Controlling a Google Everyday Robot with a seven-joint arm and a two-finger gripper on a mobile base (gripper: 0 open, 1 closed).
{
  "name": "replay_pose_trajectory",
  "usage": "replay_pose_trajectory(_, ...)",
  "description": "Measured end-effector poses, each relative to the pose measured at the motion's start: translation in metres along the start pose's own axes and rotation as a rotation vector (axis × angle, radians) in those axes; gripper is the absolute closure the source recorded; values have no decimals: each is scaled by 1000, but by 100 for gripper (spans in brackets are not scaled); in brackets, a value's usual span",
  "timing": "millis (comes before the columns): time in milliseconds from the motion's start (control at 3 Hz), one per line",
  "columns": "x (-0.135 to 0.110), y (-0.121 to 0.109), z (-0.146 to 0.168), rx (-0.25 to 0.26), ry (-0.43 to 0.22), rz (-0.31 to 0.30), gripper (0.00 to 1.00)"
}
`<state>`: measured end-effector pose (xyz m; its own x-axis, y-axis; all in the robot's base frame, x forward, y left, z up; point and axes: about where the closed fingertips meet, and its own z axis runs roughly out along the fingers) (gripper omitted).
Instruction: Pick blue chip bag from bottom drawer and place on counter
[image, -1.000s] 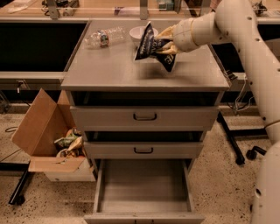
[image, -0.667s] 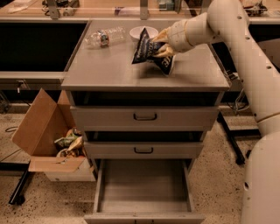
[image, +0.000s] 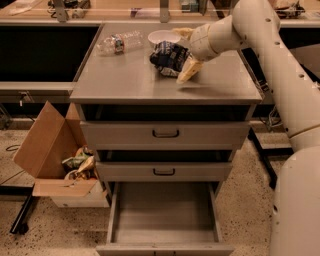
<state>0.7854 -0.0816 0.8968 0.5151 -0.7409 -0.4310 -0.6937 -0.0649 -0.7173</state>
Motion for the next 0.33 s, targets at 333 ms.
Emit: replay_pose_trajectory(333,-3,-9,-35,93,-20,5,0)
